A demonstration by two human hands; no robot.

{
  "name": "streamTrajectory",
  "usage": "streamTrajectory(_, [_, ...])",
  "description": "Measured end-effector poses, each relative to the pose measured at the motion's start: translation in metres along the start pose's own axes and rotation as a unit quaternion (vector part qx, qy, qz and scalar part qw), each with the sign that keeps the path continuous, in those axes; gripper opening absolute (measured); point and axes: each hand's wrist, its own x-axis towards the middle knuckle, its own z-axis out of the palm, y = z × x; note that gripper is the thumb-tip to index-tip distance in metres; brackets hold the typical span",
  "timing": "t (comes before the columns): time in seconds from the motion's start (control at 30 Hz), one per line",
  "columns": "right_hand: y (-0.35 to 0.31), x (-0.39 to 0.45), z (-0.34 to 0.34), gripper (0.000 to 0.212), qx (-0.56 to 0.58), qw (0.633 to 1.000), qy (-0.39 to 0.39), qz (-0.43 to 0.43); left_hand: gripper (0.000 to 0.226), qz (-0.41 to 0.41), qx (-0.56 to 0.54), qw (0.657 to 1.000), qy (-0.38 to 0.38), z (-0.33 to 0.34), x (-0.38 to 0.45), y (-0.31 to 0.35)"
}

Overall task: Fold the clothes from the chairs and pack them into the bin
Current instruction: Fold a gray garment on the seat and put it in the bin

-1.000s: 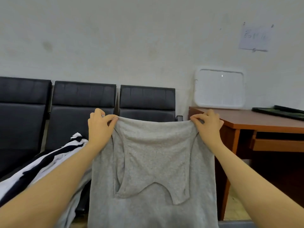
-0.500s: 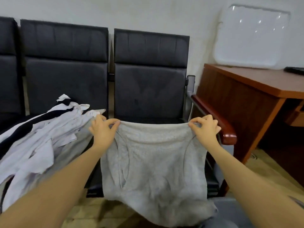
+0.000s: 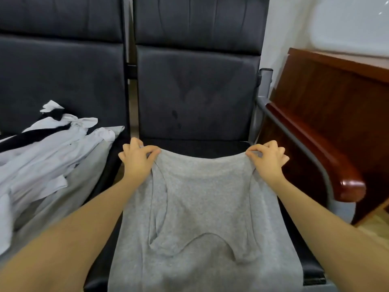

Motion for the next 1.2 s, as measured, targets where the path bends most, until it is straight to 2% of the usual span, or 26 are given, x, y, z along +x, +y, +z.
streamTrajectory(0.17, [0.002, 0.032, 0.02, 0.011, -0.037, 0.998, 0.031, -0.045, 0.021, 0.059, 0.057, 0.997, 0.003, 0.017, 0.035, -0.011])
streamTrajectory(0.3, [0.005, 0.024, 0.045, 0.012, -0.031, 0.999, 0.01, -0.042, 0.048, 0.054, 0.184, 0.977, -0.091, 0.032, 0.017, -0.023])
streamTrajectory(0.43, [0.012, 0.002, 0.06, 0.012, -0.035, 0.999, -0.02, -0.034, 0.049, 0.032, 0.127, 0.984, -0.121, 0.034, -0.031, -0.015])
streamTrajectory(0.53, [0.013, -0.005, 0.057, 0.011, -0.019, 0.999, -0.017, -0.025, 0.058, -0.017, 0.155, 0.968, -0.196, 0.035, -0.068, -0.015])
streamTrajectory(0.6, [0.012, -0.007, 0.054, 0.011, -0.016, 1.0, -0.011, -0.024, 0.064, -0.029, 0.19, 0.942, -0.274, 0.033, -0.075, -0.024])
streamTrajectory(0.67, [0.011, -0.008, 0.052, 0.01, -0.016, 0.999, -0.01, -0.025, 0.065, -0.03, 0.193, 0.93, -0.312, 0.031, -0.069, -0.031])
streamTrajectory(0.8, [0.012, -0.004, 0.054, 0.01, -0.015, 0.999, -0.006, -0.03, 0.067, -0.041, 0.135, 0.949, -0.281, 0.031, -0.055, -0.033])
streamTrajectory(1.03, [0.02, 0.009, 0.069, 0.011, -0.032, 0.998, -0.021, -0.049, 0.045, 0.056, 0.128, 0.97, -0.197, 0.055, 0.008, -0.02])
streamTrajectory(1.1, [0.023, 0.016, 0.075, 0.013, -0.03, 0.997, -0.027, -0.063, 0.042, 0.06, 0.131, 0.966, -0.216, 0.065, 0.029, -0.021])
streamTrajectory(1.2, [0.027, 0.025, 0.083, 0.014, -0.005, 0.996, -0.044, -0.074, 0.039, 0.03, 0.13, 0.949, -0.284, 0.074, 0.044, -0.032])
